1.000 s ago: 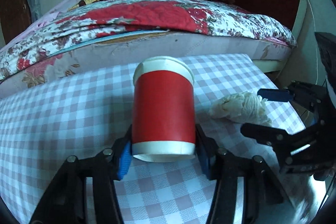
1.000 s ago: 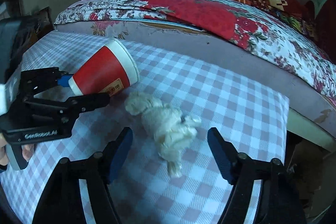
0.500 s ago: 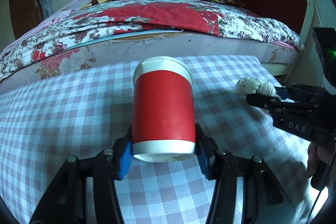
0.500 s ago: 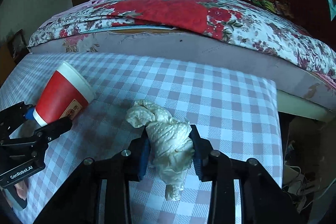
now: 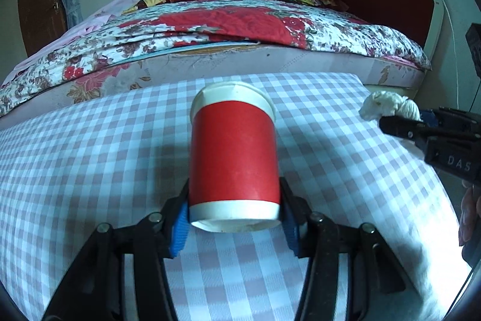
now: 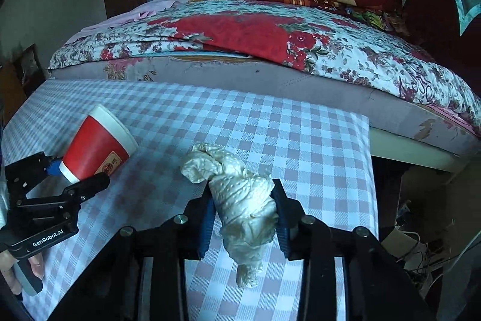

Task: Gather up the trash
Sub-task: 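Carry red cup and white cloth over the black bin and open both tools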

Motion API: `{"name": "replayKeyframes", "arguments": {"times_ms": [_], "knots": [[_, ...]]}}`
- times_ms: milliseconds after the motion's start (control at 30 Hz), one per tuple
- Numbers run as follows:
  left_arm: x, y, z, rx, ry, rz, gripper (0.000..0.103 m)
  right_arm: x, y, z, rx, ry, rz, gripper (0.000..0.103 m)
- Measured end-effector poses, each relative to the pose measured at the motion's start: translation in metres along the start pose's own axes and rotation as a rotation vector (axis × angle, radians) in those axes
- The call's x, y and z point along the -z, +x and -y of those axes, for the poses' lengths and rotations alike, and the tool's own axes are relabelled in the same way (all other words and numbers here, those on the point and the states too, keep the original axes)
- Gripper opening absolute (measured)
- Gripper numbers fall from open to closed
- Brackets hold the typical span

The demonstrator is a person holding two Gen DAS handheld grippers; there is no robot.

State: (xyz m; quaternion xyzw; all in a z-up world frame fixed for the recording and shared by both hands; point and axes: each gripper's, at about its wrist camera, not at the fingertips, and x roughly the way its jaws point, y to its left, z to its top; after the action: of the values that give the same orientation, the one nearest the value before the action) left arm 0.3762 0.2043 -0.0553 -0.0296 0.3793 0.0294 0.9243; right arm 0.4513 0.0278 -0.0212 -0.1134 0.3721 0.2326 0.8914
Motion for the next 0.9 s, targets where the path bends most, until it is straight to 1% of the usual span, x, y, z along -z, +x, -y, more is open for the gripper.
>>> {"name": "replayKeyframes", "arguments": {"times_ms": [167, 400, 500, 733, 900], "knots": [[0.012, -0.026, 0.008, -0.003, 0.028, 0.016, 0.053, 0.011, -0.030, -0.003, -0.010, 0.024, 0.029, 0.036], [0.021, -0.072, 0.027, 0.003, 0.070, 0.055, 0.053, 0.040, -0.080, -0.004, -0.021, 0.063, 0.060, 0.036], [0.029, -0.096, 0.042, 0.007, 0.103, 0.075, 0.053, 0.053, -0.108, -0.002, -0.016, 0.074, 0.082, 0.036], [0.044, -0.144, 0.077, 0.032, 0.147, 0.104, 0.053, 0.081, -0.168, 0.006, 0.001, 0.091, 0.126, 0.036], [0.056, -0.166, 0.112, 0.069, 0.187, 0.120, 0.053, 0.107, -0.201, 0.017, 0.019, 0.112, 0.150, 0.036]]}}
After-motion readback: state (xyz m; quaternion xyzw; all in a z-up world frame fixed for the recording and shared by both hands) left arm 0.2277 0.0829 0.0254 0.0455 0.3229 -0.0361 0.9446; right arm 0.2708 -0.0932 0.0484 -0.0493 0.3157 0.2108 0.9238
